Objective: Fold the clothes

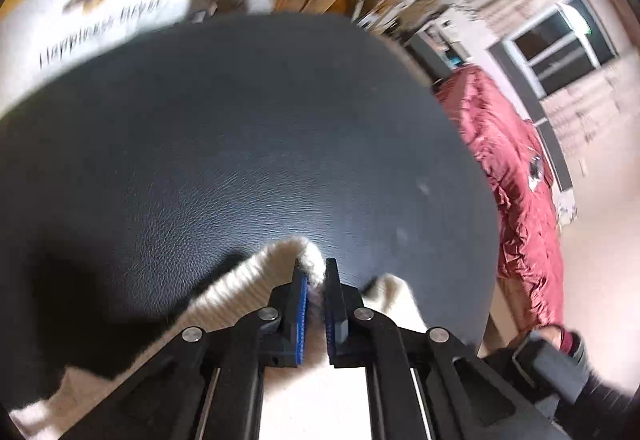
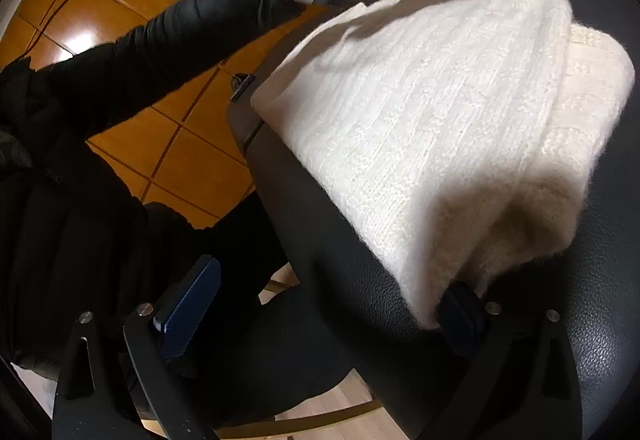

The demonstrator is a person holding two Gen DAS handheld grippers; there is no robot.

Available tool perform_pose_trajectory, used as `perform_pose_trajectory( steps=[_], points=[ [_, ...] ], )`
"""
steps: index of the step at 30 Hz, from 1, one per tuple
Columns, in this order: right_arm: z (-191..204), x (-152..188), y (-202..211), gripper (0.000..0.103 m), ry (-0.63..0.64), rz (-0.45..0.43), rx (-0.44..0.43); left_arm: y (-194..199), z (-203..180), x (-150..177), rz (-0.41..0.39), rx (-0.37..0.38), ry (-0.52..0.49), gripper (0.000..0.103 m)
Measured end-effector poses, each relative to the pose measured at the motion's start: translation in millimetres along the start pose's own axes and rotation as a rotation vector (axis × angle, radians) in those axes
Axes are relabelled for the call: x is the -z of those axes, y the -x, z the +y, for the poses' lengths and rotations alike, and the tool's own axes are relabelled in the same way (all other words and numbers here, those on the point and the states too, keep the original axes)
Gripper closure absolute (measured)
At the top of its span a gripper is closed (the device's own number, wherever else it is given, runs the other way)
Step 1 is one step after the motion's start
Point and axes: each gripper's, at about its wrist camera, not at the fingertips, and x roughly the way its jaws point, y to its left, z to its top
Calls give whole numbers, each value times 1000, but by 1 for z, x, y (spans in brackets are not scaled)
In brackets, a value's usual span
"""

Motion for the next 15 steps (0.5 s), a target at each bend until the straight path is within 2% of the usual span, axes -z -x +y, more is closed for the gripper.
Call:
perform_pose_trajectory(
  steps=[5, 11, 15],
  points=[
    [-6, -6, 7, 2, -129, -27, -15, 53, -20, 12, -107, 28, -40, 98],
    [-8, -11, 11, 2, -122, -45, 3, 103, -42, 17, -217, 101, -65, 98],
    [5, -19, 14, 2, -75, -66, 28, 139, -71, 17, -275, 152, -125, 98]
  ],
)
